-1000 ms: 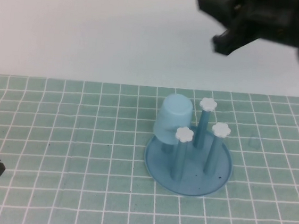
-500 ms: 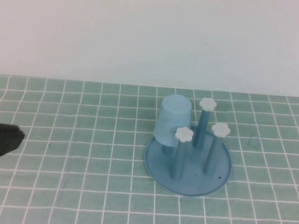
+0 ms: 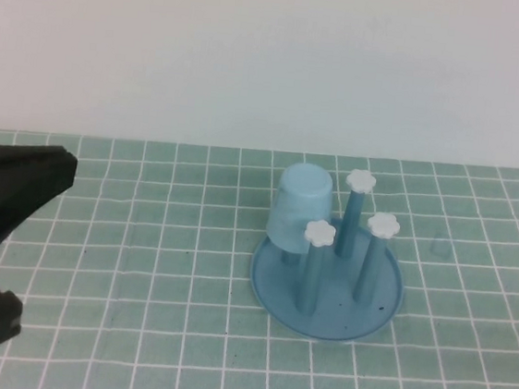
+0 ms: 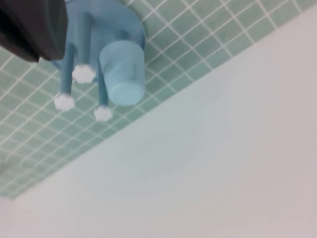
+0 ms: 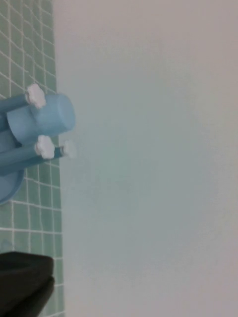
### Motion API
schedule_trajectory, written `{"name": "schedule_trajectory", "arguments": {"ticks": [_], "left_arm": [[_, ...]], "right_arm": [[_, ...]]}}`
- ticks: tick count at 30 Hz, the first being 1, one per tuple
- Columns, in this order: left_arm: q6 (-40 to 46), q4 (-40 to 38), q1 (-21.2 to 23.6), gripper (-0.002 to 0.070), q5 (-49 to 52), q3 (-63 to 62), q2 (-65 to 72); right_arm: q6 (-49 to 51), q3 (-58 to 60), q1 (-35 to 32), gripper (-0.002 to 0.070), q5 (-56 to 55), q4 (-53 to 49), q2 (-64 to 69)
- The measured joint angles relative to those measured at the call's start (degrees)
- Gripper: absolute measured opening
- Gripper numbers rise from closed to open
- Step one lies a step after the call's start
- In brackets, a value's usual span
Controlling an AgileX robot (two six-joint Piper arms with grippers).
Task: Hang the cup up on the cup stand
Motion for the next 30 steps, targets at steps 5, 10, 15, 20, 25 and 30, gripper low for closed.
{"name": "schedule_trajectory", "arguments": {"ticks": [5,10,15,20,25,30], "left_arm": [[0.0,-1.0,0.0,0.0000,0.7,0.0,0.0],[0.0,-1.0,0.0,0.0000,4.1,0.0,0.0],[0.0,-1.0,0.0,0.0000,4.7,0.0,0.0],[0.0,-1.0,0.0,0.0000,4.8,0.0,0.0],[0.0,-1.0,0.0,-0.0001,4.8,0.0,0.0],[0.1,-0.6,0.0,-0.0001,4.4,0.0,0.0]], "right_arm": [[-6.5,3.0,0.0,-0.0001,-4.0,7.5,-0.1],[-23.9,3.8,0.0,-0.0001,4.0,8.5,-0.1],[-29.7,3.8,0.0,-0.0001,5.6,9.0,-0.1],[-29.3,3.8,0.0,-0.0001,5.6,9.7,-0.1],[-29.2,3.8,0.0,-0.0001,5.6,9.8,-0.1],[-29.2,3.8,0.0,-0.0001,5.6,9.9,-0.1]]}}
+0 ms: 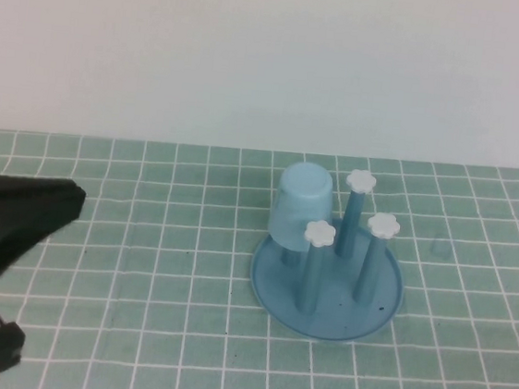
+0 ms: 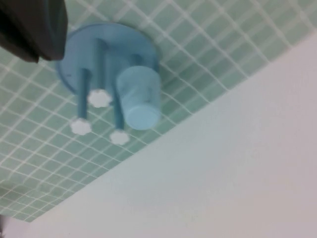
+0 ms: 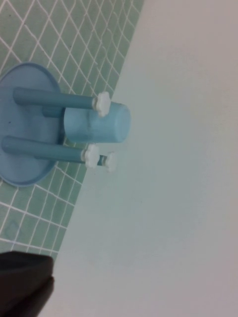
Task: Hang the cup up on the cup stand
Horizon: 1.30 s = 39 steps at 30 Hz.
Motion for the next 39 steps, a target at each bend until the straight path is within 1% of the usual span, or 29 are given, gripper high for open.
{"name": "schedule_trajectory", "arguments": {"ticks": [2,4,9,12,14,16,20,22,23,25,27,39], "left_arm": [[0.3,4.5,0.3,-0.0001,-2.1,0.9,-1.5],[0.3,6.3,2.8,-0.0001,-5.3,4.1,-4.9],[0.3,3.2,14.8,-0.0001,-18.1,19.0,-16.3],[0.3,1.0,19.3,-0.0001,-25.0,29.9,-22.6],[0.3,-0.5,20.7,-0.0001,-28.8,36.6,-26.5],[0.3,-0.7,21.0,-0.0001,-30.6,42.0,-30.3],[0.3,-0.2,21.3,-0.0001,-30.5,50.3,-37.1],[0.6,1.0,21.5,-0.0001,-28.0,50.3,-39.9],[1.7,3.0,21.5,-0.0001,-25.3,49.9,-41.1],[2.6,5.2,21.7,-0.0001,-19.5,50.1,-41.0],[2.8,5.6,21.8,-0.0001,-15.7,50.2,-41.0],[2.8,5.2,21.8,-0.0001,-15.2,50.2,-41.0]], "right_arm": [[0.0,0.0,0.0,-0.0001,0.1,0.0,0.0],[0.0,0.0,0.0,-0.0001,0.1,0.1,0.0],[0.0,0.0,0.0,-0.0001,0.0,0.1,0.0],[0.0,0.0,0.0,-0.0001,0.0,0.1,0.0],[0.0,0.0,0.0,-0.0001,0.0,0.1,0.0],[0.0,0.0,0.0,-0.0001,0.0,0.1,0.0],[0.0,0.0,0.0,-0.0001,0.0,0.1,0.0],[0.0,0.0,0.0,-0.0001,0.0,0.1,0.0],[0.0,0.0,0.0,-0.0001,0.0,0.1,0.0],[0.0,0.0,0.0,-0.0001,0.0,0.1,0.0],[0.0,0.0,0.0,-0.0001,0.0,0.1,0.0],[0.0,0.0,0.0,-0.0001,0.0,0.1,0.0]]}}
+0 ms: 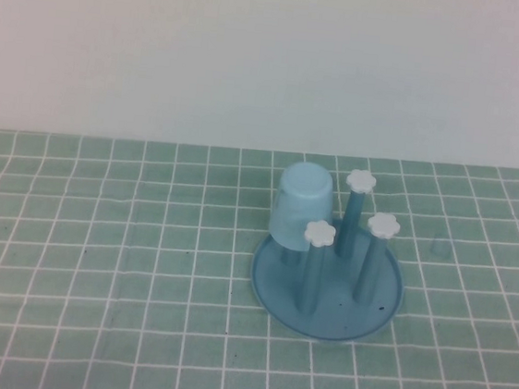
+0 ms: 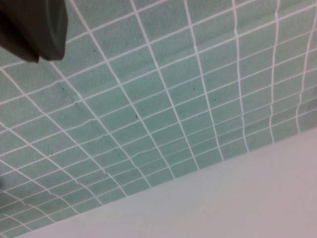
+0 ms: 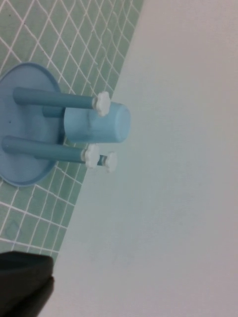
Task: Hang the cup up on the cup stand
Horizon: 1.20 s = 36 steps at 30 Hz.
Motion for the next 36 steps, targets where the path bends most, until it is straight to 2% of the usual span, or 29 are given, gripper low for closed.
{"name": "schedule_trajectory", "arguments": {"ticks": [16,20,23,27,30,31,33,36], "left_arm": [[0.0,0.0,0.0,-0.0002,0.0,0.0,0.0],[-0.1,0.0,0.0,-0.0002,0.0,0.0,0.0],[-0.1,0.0,0.0,-0.0002,0.0,0.0,0.0],[-0.1,0.0,0.0,-0.0002,0.0,0.0,0.0],[-0.1,0.0,0.0,-0.0002,0.0,0.0,0.0],[-0.1,0.0,0.0,-0.0002,0.0,0.0,0.0],[-0.1,0.0,0.0,-0.0002,0.0,0.0,0.0],[-0.1,0.0,0.0,-0.0002,0.0,0.0,0.0]], "right_arm": [[0.0,0.0,0.0,-0.0001,-2.6,0.1,0.0],[5.0,0.0,0.0,-0.0001,-1.6,-3.2,0.0],[22.9,0.0,0.0,-0.0001,0.5,-21.0,0.0],[60.8,0.0,0.0,-0.0001,4.4,-60.4,0.0],[87.7,0.0,0.0,-0.0001,9.9,-85.5,0.0],[95.2,0.0,0.0,-0.0001,11.6,-91.1,0.0],[105.7,0.0,0.0,-0.0001,15.5,-101.4,0.0],[113.8,0.0,0.0,-0.0001,19.1,-110.4,0.0]]}}
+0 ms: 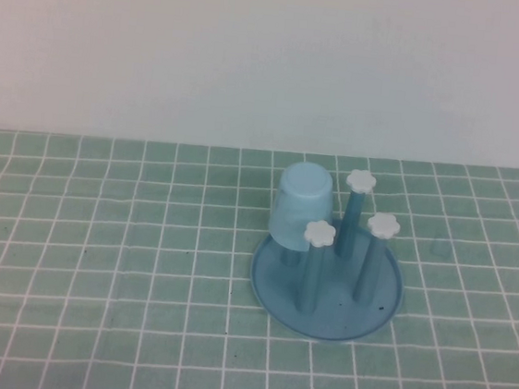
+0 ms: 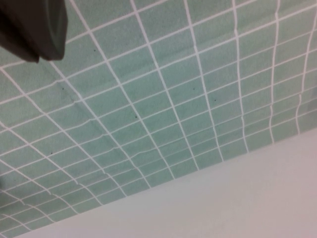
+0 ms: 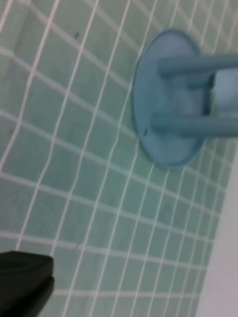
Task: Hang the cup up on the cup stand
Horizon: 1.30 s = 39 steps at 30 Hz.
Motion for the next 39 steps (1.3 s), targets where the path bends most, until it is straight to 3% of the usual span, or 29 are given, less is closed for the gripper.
{"name": "schedule_trajectory", "arguments": {"ticks": [3,6,14,39], "left_arm": [[0.0,0.0,0.0,-0.0002,0.0,0.0,0.0],[0.0,0.0,0.0,-0.0002,0.0,0.0,0.0],[0.0,0.0,0.0,-0.0002,0.0,0.0,0.0],[0.0,0.0,0.0,-0.0008,-0.1,0.0,0.0]], "right_arm": [[5.3,0.0,-1.1,-0.0001,2.3,-6.9,-1.3],[8.5,0.8,-6.6,-0.0001,2.1,-10.9,-3.7],[11.8,4.2,-18.9,-0.0001,1.8,-10.5,-10.3],[12.3,4.2,-19.6,-0.0001,3.1,-7.3,-10.3]]}}
